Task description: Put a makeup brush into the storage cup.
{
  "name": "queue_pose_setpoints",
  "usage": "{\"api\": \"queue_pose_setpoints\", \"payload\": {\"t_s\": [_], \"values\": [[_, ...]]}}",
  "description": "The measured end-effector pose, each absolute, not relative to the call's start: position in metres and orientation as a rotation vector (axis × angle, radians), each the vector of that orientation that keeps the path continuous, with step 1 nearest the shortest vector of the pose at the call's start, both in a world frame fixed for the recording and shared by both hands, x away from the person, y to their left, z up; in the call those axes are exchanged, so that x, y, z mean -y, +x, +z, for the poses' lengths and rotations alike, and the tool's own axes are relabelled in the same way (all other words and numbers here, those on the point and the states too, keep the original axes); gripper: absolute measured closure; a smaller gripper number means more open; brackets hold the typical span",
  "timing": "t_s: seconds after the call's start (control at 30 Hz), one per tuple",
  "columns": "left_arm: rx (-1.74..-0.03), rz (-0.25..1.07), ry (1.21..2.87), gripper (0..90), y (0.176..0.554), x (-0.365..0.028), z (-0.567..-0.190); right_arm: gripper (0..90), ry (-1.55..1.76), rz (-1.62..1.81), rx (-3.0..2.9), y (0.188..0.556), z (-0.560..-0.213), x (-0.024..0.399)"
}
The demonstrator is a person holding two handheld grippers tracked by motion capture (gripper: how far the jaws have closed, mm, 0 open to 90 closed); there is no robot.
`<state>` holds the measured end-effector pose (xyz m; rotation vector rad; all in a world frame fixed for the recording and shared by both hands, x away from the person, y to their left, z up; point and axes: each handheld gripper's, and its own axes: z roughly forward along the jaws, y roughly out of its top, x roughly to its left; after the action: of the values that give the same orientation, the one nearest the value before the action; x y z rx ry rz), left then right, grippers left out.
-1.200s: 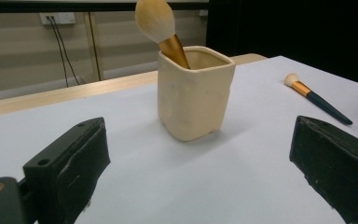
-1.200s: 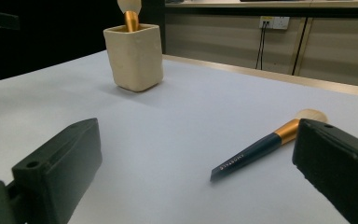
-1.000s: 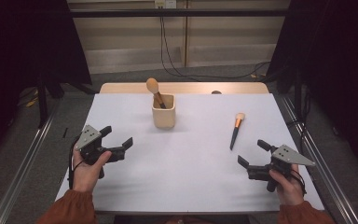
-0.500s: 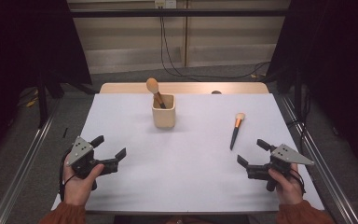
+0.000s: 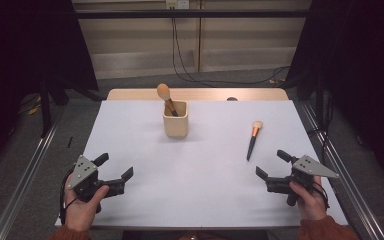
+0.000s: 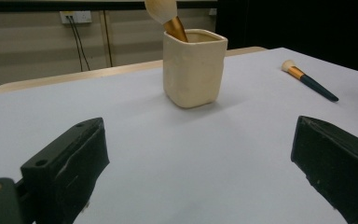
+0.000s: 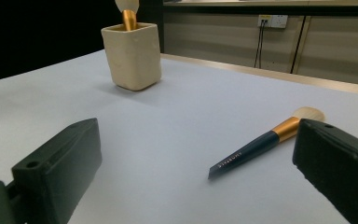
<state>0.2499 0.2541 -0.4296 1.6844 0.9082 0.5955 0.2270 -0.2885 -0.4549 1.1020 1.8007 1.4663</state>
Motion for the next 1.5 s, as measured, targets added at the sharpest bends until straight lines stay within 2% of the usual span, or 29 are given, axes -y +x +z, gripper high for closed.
{"api": "queue_pose_setpoints", "payload": {"t_s": [0.97, 1.5], "values": [[-0.905, 0.569, 1.679, 3.7, 0.244, -0.254, -0.432, 1.0, 1.154, 1.431, -1.793, 0.229, -0.453, 0.289], [-0.909, 0.567, 1.671, 3.7, 0.249, -0.257, -0.432, 0.3, 1.207, 1.379, -1.824, 0.262, -0.446, 0.292]]}}
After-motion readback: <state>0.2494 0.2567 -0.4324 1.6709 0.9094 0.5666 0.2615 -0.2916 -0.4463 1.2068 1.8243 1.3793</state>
